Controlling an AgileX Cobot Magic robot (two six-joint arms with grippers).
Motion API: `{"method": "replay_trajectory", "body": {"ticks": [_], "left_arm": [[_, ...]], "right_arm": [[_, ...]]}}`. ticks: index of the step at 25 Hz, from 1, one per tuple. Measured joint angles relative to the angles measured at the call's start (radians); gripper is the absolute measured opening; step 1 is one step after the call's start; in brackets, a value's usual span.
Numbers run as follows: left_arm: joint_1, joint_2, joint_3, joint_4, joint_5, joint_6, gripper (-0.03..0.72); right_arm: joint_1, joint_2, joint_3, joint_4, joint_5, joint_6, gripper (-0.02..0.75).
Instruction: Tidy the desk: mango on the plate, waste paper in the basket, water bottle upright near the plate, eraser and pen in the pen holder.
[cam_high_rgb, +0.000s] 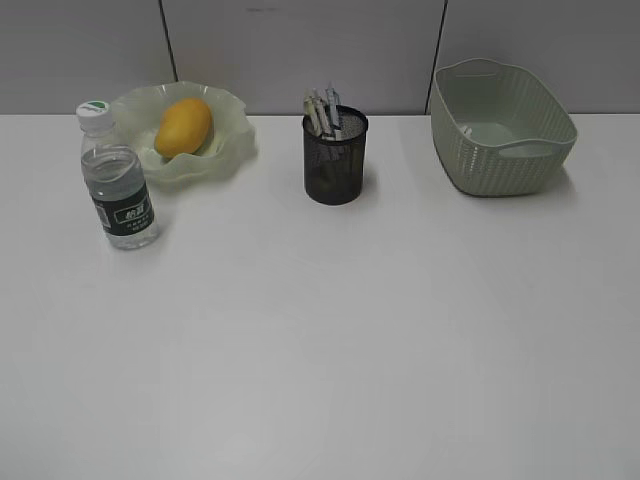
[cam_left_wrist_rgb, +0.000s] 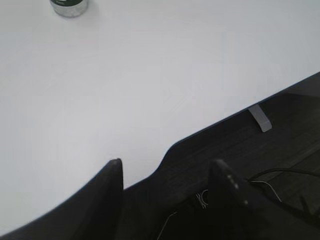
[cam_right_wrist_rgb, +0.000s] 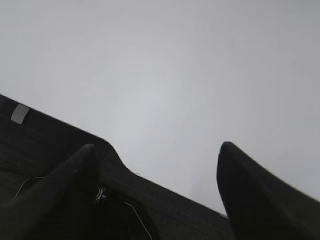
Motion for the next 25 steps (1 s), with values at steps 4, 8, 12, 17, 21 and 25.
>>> {"method": "replay_trajectory", "body": {"ticks": [4, 8, 12, 17, 21, 25], "left_arm": [[0.000, -0.004, 0.001, 0.012, -0.005, 0.000, 0.417], [0.000, -0.004, 0.006, 0.012, -0.035, 0.025, 0.417], [0.000, -0.003, 0.035, 0.010, -0.104, 0.059, 0.417], [0.000, 0.014, 0.040, -0.012, -0.126, 0.094, 0.417], [-0.001, 0.015, 0.040, -0.016, -0.128, 0.102, 0.417], [-0.001, 0.015, 0.040, -0.017, -0.128, 0.102, 0.417]], "right_arm": [[0.000, 0.000, 0.000, 0.008, 0.054, 0.000, 0.580], [0.000, 0.000, 0.008, 0.006, 0.082, -0.002, 0.580], [0.000, 0.000, 0.020, 0.012, 0.088, -0.006, 0.580], [0.000, 0.000, 0.027, 0.015, 0.094, -0.011, 0.580], [0.000, 0.000, 0.027, 0.016, 0.094, -0.011, 0.580], [0.000, 0.000, 0.027, 0.016, 0.094, -0.011, 0.580]]}}
